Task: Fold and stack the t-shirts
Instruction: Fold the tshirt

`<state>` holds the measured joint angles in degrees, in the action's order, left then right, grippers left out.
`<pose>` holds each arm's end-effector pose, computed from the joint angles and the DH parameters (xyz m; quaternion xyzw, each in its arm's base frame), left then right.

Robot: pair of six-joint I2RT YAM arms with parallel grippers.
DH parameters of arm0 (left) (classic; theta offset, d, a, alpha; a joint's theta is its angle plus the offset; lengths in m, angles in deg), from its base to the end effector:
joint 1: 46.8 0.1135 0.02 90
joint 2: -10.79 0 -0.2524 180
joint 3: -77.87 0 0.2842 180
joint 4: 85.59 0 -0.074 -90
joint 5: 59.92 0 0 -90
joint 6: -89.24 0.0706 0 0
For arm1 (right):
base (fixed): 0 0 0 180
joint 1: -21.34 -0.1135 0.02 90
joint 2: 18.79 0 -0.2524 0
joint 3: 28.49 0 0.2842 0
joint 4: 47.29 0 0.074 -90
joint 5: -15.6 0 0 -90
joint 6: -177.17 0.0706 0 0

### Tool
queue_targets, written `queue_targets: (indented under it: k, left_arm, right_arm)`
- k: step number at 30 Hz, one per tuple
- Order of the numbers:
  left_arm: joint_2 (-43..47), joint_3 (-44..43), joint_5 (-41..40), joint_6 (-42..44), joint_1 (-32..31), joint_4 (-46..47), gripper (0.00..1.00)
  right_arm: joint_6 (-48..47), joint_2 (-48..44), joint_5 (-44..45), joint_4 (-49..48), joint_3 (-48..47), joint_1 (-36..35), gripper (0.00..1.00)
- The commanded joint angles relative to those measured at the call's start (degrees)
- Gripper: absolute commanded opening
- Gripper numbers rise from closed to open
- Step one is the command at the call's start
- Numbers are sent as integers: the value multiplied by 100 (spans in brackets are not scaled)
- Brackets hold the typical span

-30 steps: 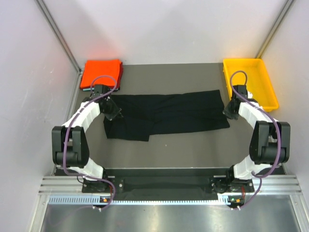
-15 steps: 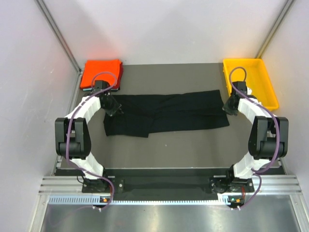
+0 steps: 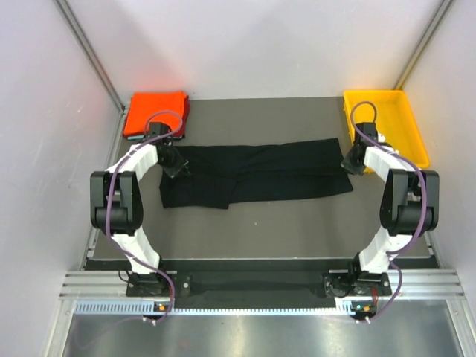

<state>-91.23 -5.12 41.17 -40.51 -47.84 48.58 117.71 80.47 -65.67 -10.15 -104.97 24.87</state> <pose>0.4018 -0.0209 0.1380 -0.3021 0.9235 -0.1639 0.1702 0.3933 -0.0350 0.1282 0.3010 0.9149 -0.0110 0.2688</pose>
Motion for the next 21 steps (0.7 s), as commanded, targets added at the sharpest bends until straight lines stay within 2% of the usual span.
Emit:
queue_targets:
  k: [1,3,7,13,21]
  left_arm:
    - [-81,-267,-81,143,60,113,0]
    - [-134,-285,-81,160,60,122,0]
    - [-187,-311,-37,169,60,113,0]
    - [-143,-329,25,160,60,122,0]
    - [-187,-399,130,152,51,148,0]
  right_arm:
    - [-5,111,181,-122,-277,-10,1]
    - [21,120,287,-78,-286,-19,4]
    - [109,85,392,10,-329,-36,18]
    - [31,-380,471,63,-330,-177,32]
    - [48,-627,603,124,-163,-309,36]
